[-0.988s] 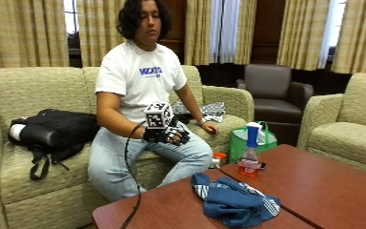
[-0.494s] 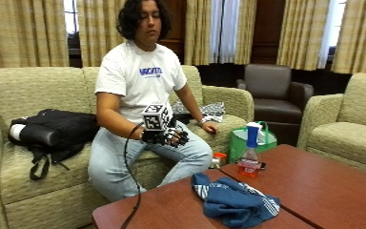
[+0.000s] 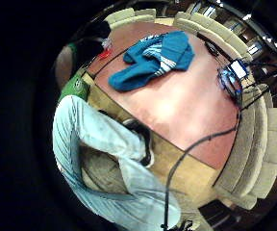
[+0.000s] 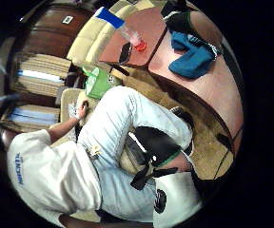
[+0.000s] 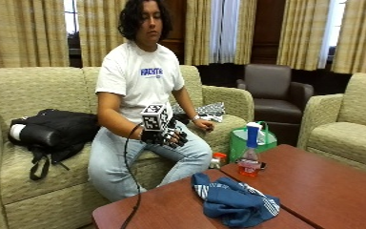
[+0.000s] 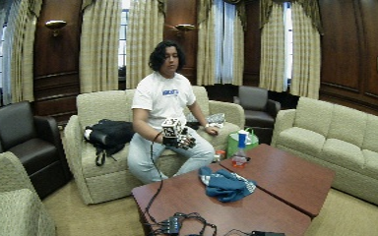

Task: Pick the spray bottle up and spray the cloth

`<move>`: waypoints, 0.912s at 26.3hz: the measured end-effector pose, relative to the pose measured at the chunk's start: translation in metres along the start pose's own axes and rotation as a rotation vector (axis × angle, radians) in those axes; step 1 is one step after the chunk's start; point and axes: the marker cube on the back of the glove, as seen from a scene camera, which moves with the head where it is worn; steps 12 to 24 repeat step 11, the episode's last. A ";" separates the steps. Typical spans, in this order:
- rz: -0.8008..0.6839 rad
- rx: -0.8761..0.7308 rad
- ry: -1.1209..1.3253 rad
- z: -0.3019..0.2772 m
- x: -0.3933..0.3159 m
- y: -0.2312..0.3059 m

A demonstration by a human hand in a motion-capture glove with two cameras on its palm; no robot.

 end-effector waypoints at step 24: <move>0.026 -0.017 0.014 0.005 -0.007 0.008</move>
